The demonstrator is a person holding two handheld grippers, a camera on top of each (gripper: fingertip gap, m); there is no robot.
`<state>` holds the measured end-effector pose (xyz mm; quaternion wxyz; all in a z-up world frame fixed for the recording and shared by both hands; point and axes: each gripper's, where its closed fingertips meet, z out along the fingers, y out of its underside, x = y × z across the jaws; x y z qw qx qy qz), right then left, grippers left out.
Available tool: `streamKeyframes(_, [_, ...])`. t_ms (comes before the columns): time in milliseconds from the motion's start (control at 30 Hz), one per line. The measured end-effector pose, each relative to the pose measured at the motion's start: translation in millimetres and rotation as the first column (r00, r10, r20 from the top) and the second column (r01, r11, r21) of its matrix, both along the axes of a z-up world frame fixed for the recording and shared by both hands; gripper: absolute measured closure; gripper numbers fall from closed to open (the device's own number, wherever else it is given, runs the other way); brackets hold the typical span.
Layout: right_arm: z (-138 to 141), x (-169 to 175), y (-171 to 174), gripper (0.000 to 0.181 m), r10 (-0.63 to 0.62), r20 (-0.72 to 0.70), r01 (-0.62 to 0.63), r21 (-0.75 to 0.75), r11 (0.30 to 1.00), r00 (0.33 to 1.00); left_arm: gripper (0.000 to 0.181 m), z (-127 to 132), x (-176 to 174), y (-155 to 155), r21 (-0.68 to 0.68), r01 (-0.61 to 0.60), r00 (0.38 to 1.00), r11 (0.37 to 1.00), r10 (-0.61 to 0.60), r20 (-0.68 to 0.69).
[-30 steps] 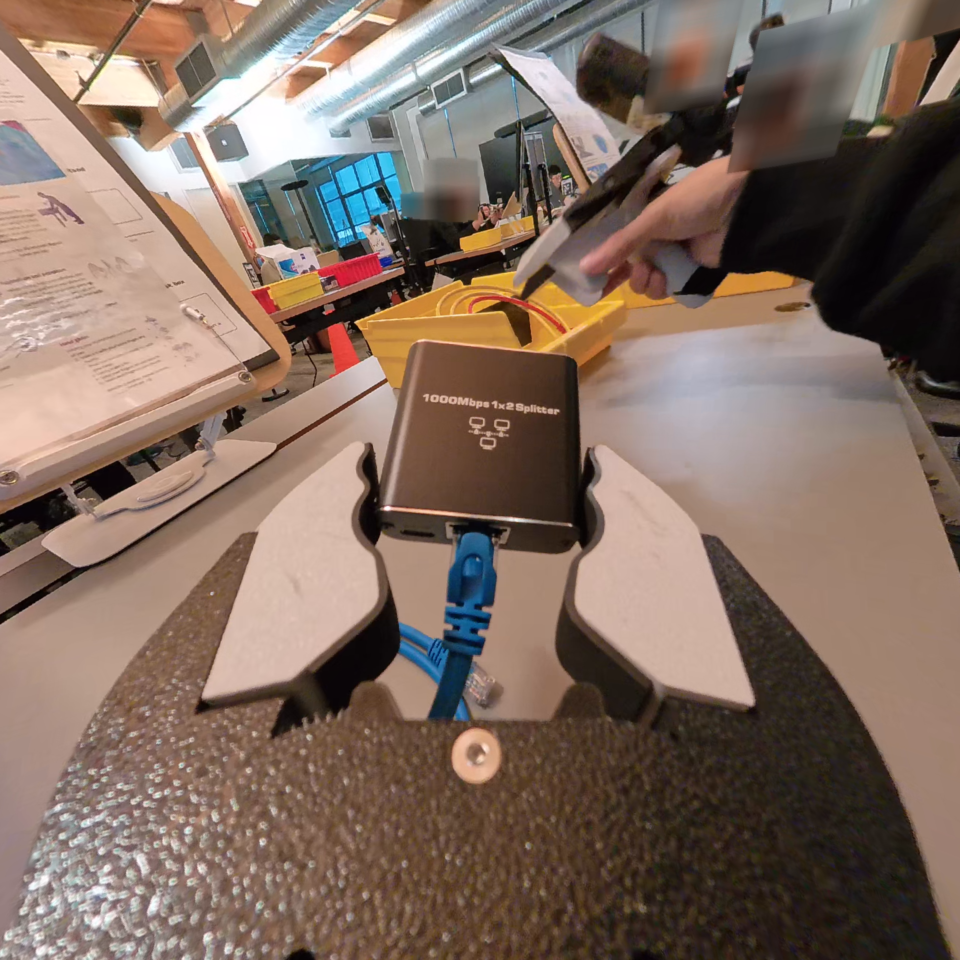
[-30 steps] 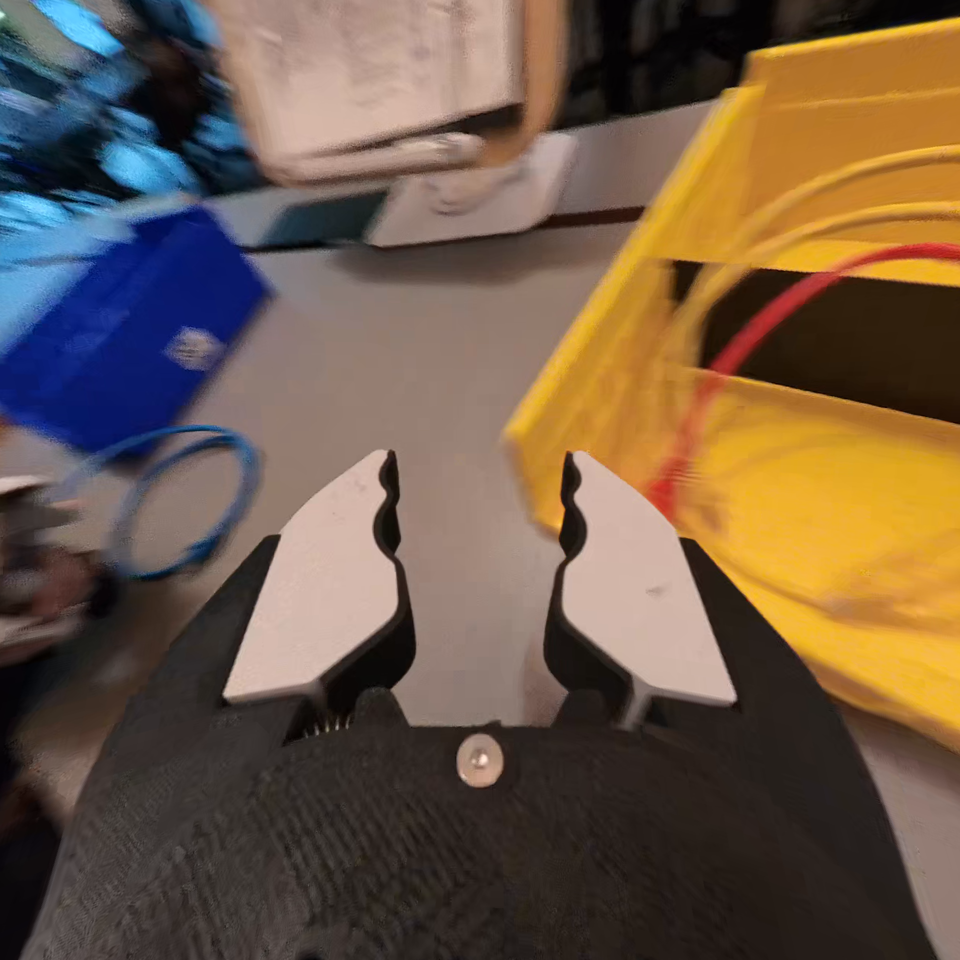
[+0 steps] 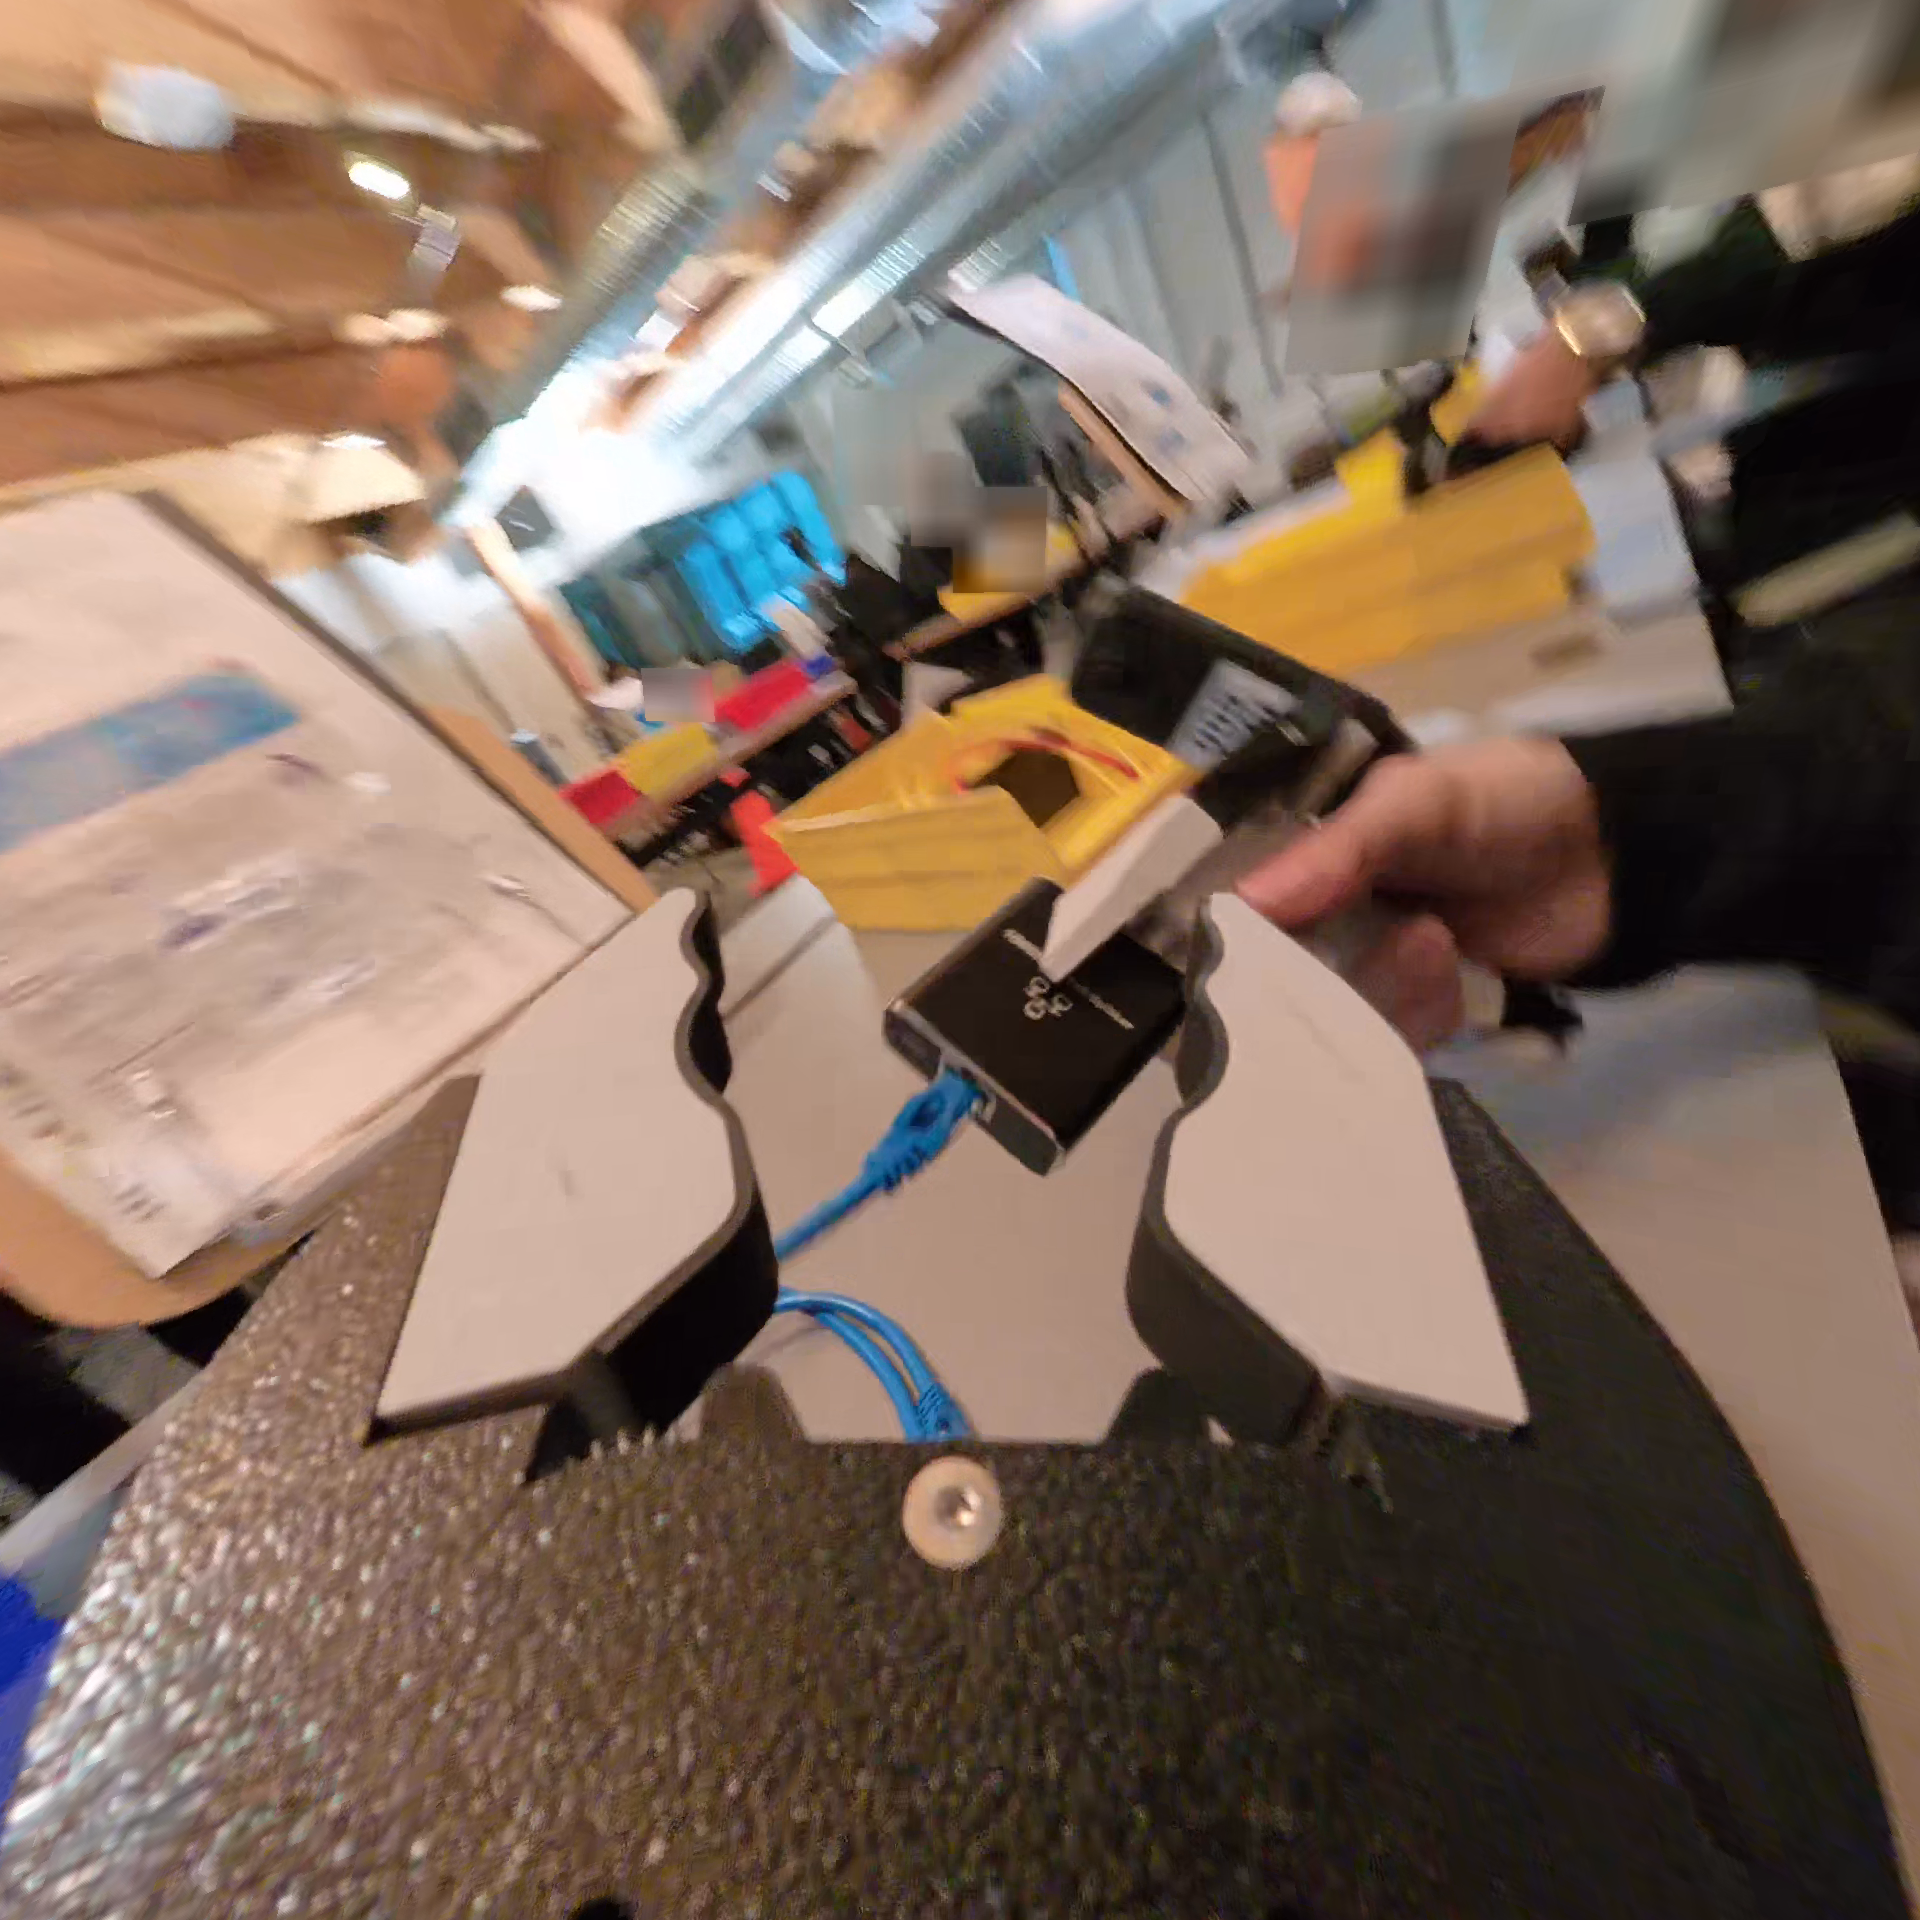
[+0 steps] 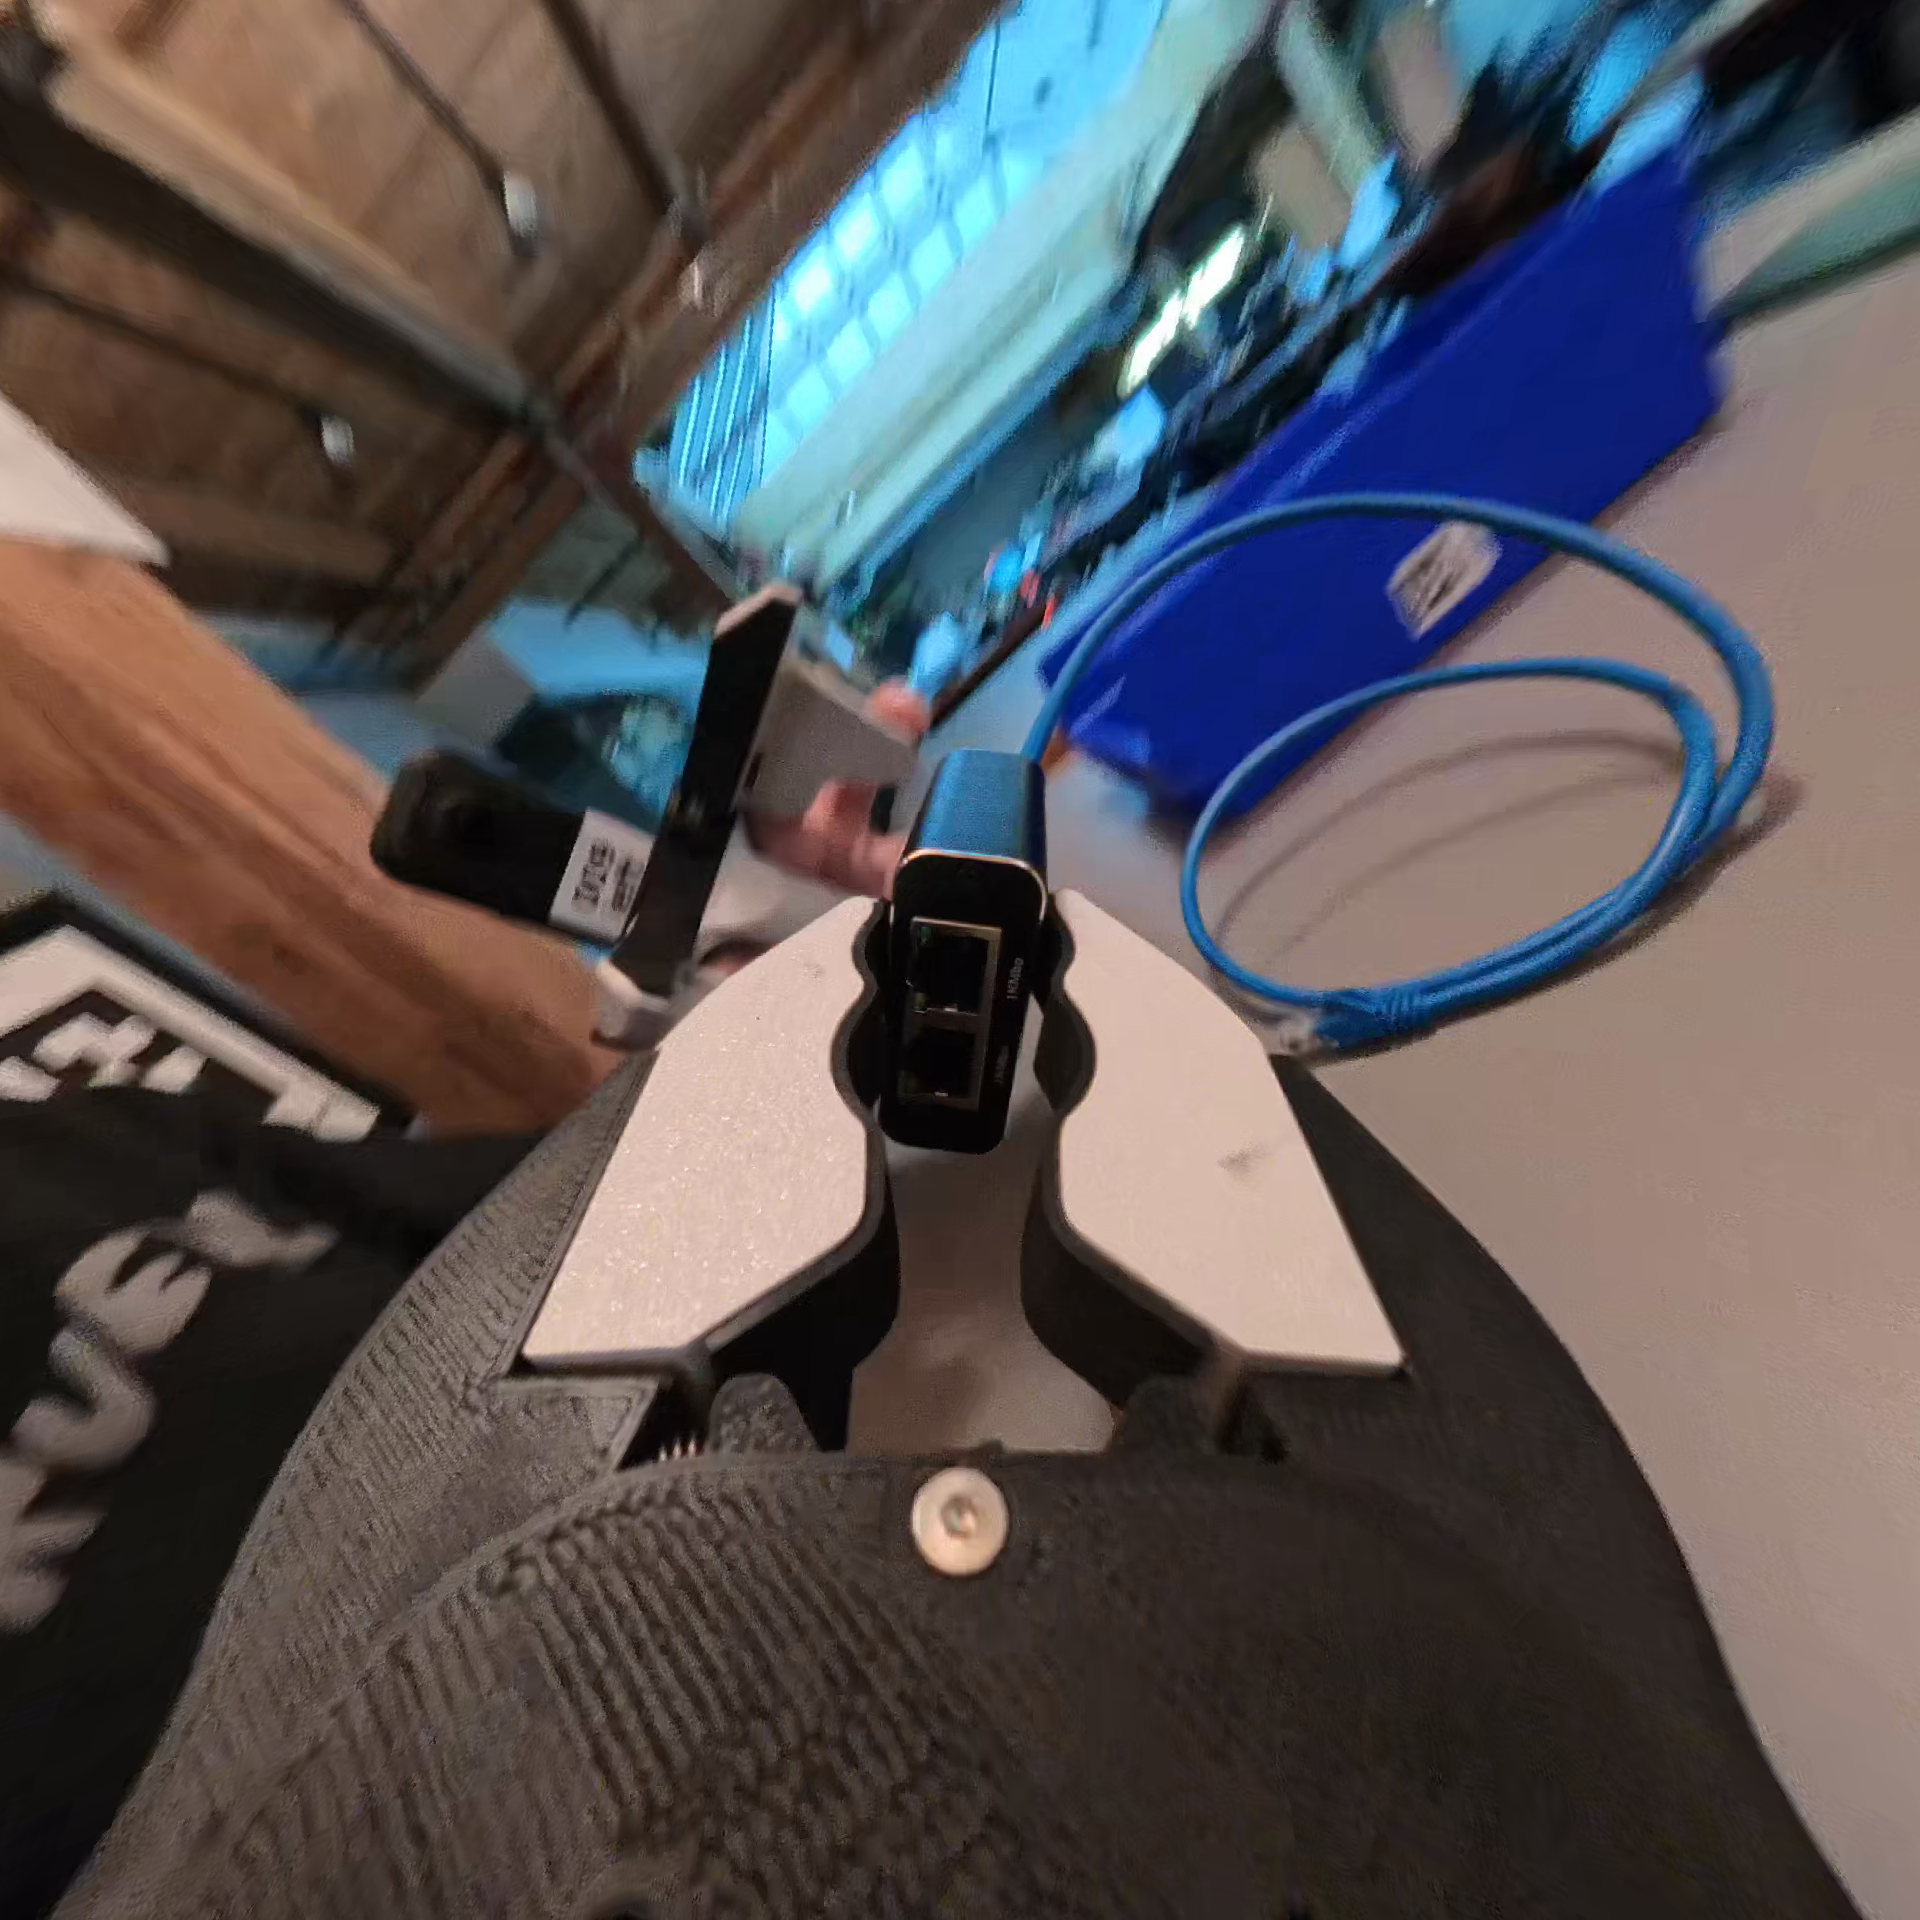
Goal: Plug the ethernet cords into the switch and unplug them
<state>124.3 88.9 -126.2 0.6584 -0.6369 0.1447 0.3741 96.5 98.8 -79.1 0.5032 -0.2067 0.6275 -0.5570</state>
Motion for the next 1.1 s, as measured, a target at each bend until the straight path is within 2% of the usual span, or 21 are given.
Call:
streamKeyframes(67, [19.1,18.7,-8.5,0.155,-0.112,-0.040,0.116,0.118,0.986,0.993,0.109,17.4,-0.1,13.2,-0.194,-0.048,0.999,0.980,0.050,0.005])
streamKeyframes(100, [28.0,26.1,-13.4,0.155,-0.161,-0.059,0.169,0.174,0.970,0.985,0.118,17.2,2.4,14.8,-0.302,-0.040,0.999,0.953,0.030,-0.041])
streamKeyframes(133, [34.3,33.1,-17.9,0.155,-0.219,-0.074,0.230,0.218,0.948,0.973,0.125,11.8,5.8,9.7,-0.402,-0.002,0.993,0.916,-0.045,-0.107])
streamKeyframes(167, [38.8,35.8,-21.2,0.156,-0.248,-0.086,0.262,0.257,0.930,0.965,0.124,4.7,8.0,-0.8,-0.493,0.060,0.973,0.868,-0.161,-0.166])
streamKeyframes(200, [42.7,34.4,-23.4,0.155,-0.247,-0.102,0.266,0.296,0.917,0.964,0.125,-3.9,10.2,-11.3,-0.568,0.104,0.938,0.817,-0.270,-0.217])
streamKeyframes(267, [48.1,29.0,-24.8,0.156,-0.245,-0.125,0.274,0.358,0.893,0.961,0.123,-23.1,16.2,-26.4,-0.673,0.114,0.860,0.731,-0.412,-0.302])
streamKeyframes(367, [52.7,11.3,-19.4,0.156,-0.189,-0.095,0.211,0.403,0.890,0.977,0.130,-25.7,13.7,-39.3,-0.804,0.167,0.777,0.570,-0.578,-0.249])
streamKeyframes(400, [52.5,5.4,-16.2,0.156,-0.171,-0.072,0.186,0.403,0.896,0.983,0.141,-22.2,11.5,-39.9,-0.835,0.191,0.761,0.516,-0.615,-0.206])
streamKeyframes(433, [51.2,-0.6,-12.6,0.156,-0.152,-0.045,0.157,0.393,0.906,0.987,0.152,-19.7,10.2,-39.1,-0.856,0.204,0.751,0.474,-0.637,-0.174])
streamKeyframes(467, [49.6,-3.8,-9.4,0.155,-0.160,-0.019,0.155,0.381,0.911,0.987,0.153,-19.9,11.4,-36.6,-0.868,0.195,0.753,0.458,-0.637,-0.167])
streamKeyframes(600, [46.6,-11.6,-4.2,0.156,-0.157,0.036,0.133,0.370,0.920,0.987,0.159,-21.9,8.9,-30.8,-0.831,0.229,0.770,0.506,-0.617,-0.164])
streamKeyframes(700, [37.0,-10.1,-2.8,0.153,-0.168,0.133,0.120,0.312,0.943,0.977,0.158,-30.5,10.5,-27.5,-0.735,0.203,0.795,0.647,-0.547,-0.262])
streamKeyframes(767, [28.8,-2.3,-4.2,0.145,-0.212,0.260,0.151,0.235,0.960,0.942,0.158,-35.9,13.1,-20.3,-0.662,0.151,0.807,0.734,-0.478,-0.346])
streamKeyframes(867, [23.9,7.9,-11.0,0.127,-0.296,0.513,0.247,0.163,0.955,0.806,0.158,-43.3,16.7,-5.0,-0.497,0.053,0.833,0.866,-0.313,-0.456])
streamKeyframes(933, [24.2,7.2,-10.8,0.121,-0.304,0.595,0.287,0.125,0.950,0.744,0.158,-50.8,19.9,5.0,-0.328,-0.035,0.849,0.944,-0.145,-0.507])
streamKeyframes(1000, [25.3,6.8,-5.2,0.115,-0.324,0.602,0.341,0.090,0.936,0.730,0.158,-57.6,22.4,10.7,-0.159,-0.113,0.853,0.981,0.014,-0.522])
streamKeyframes(1100, [19.5,1.1,6.4,0.109,-0.320,0.614,0.383,0.031,0.923,0.721,0.159,-62.9,24.8,7.5,0.011,-0.179,0.857,0.984,0.161,-0.489])
